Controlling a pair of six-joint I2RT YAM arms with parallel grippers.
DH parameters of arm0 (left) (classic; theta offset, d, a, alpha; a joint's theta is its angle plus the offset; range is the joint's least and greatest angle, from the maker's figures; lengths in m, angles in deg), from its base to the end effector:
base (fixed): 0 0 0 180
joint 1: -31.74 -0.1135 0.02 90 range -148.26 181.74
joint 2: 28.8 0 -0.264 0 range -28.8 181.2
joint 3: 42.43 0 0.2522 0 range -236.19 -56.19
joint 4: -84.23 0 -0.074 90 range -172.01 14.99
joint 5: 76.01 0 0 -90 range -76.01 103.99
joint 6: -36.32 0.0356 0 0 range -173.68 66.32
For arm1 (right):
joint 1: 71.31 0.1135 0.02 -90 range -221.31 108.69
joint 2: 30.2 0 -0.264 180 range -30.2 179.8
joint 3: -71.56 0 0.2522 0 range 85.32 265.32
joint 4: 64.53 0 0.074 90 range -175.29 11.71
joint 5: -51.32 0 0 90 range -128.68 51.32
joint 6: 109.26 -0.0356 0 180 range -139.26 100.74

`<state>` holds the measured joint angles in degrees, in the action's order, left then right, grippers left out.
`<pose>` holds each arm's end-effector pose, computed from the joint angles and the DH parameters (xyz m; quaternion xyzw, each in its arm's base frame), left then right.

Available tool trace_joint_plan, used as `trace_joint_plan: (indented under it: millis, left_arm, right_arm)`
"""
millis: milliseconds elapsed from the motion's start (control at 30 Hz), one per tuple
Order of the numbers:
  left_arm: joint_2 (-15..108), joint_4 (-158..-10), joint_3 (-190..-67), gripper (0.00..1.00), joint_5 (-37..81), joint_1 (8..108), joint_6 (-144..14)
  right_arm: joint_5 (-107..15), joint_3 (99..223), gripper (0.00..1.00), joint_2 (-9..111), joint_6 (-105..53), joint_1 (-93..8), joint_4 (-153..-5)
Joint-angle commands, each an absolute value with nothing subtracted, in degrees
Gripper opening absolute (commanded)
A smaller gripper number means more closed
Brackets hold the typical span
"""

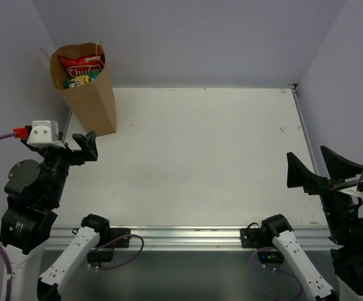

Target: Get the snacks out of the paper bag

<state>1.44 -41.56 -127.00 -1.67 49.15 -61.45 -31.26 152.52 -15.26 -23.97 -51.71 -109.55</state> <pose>0.0480 -0.0050 0.4516 -0.0373 0.7054 -0.0589 0.7054 -0.0272 -0.0146 0.4512 -0.0204 0.5674 0.1373 0.8117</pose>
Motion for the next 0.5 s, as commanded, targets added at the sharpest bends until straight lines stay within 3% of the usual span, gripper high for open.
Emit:
trace_joint_plan:
  millis: [0, 300, 467]
  left_arm:
    - [5.29, -41.67, -127.82, 1.00, -1.91, 49.58, -62.47]
    - [21.37, -43.33, -132.65, 1.00, -2.79, 49.58, -64.93]
    - [34.88, -44.91, -141.17, 1.00, -5.16, 48.62, -64.32]
  right_arm:
    - [-33.23, 151.07, 0.99, -13.68, -25.68, -51.53, -108.78]
    - [-43.86, 146.59, 0.99, -11.75, -31.38, -51.53, -108.52]
    - [-50.35, 143.60, 0.99, -9.81, -36.04, -51.53, -108.26]
